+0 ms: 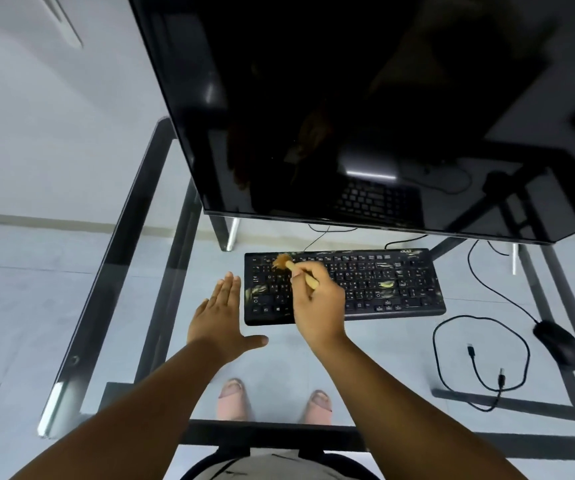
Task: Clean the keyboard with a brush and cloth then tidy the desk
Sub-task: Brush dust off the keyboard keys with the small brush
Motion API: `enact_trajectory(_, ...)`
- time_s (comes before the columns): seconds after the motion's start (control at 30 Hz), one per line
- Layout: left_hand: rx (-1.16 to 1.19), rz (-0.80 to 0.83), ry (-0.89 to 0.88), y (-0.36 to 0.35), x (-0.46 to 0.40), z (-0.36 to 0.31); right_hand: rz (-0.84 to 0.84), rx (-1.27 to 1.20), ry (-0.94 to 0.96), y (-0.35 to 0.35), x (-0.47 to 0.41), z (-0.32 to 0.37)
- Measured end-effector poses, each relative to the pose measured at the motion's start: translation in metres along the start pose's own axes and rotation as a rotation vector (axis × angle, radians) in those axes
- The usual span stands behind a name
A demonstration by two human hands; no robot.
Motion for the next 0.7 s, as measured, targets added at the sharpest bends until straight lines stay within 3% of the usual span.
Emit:
enact_trajectory(0.1, -0.005, 0.001, -0.006, -0.001, 0.0, 0.001, 0.172, -0.035, 0.009, -0.009, 0.005, 0.0)
enact_trajectory(0.2, -0.009, 0.005, -0.007, -0.001, 0.001, 0.002, 0.041, 0.099, 0.025, 0.0, 0.006, -0.009)
enact_trajectory(0.27, -0.004, 0.002, -0.008, -0.001, 0.001, 0.001, -0.009, 0.013, 0.002, 0.006, 0.007, -0.01)
enact_trajectory(0.4, 0.0, -0.004, -0.004, -0.001, 0.001, 0.002, 0.26, -0.043, 0.013, -0.011, 0.013, -0.003)
enact_trajectory(0.57, 0.015, -0.012, 0.0, -0.002, 0.004, 0.002, 0.041, 0.042, 0.012, 0.0, 0.01, -0.005)
enact_trajectory(0.7, 0.037, -0.017, 0.004, -0.003, 0.004, 0.001, 0.137, 0.072, 0.034, 0.004, 0.017, -0.01)
Point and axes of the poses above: each hand's wrist, its own x-axis away from the middle knuckle, its own y-axis out of the back of the hand, z = x × y, the point moved 5 cm from there along -x, towards the middle knuckle, and after that the axes turned 1 degree about y, right-handed, at the moved point
